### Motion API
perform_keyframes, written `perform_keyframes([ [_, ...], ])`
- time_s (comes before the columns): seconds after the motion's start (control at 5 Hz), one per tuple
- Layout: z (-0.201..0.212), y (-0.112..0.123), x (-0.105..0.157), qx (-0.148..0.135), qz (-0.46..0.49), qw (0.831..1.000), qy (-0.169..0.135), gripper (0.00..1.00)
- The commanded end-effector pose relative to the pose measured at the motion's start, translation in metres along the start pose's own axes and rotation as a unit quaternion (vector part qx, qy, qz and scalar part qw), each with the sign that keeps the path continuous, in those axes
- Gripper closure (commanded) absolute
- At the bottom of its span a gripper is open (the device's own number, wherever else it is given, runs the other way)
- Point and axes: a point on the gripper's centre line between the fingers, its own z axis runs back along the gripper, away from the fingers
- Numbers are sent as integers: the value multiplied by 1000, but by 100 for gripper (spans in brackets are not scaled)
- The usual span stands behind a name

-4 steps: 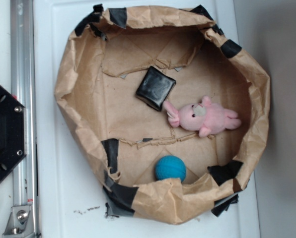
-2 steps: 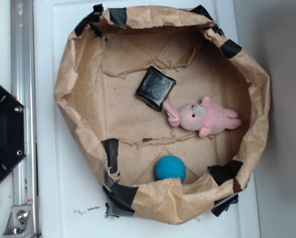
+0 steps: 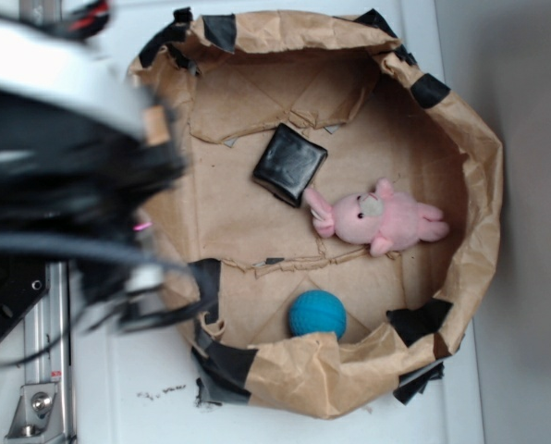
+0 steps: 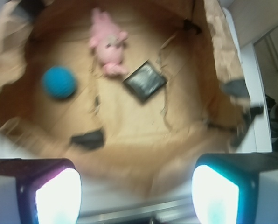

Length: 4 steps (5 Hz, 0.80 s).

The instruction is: Grab the black box.

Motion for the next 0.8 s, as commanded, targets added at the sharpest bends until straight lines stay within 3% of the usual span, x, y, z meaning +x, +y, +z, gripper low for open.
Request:
perform_keyframes([
  [0.0,-58,16,33,-82,208,975,-3,0],
  [0.2,-75,20,35,-120,318,941,-4,0],
  [0.4,-119,21,67,-107,387,916,21,0],
  [0.6,-120,22,57,-77,410,909,13,0],
])
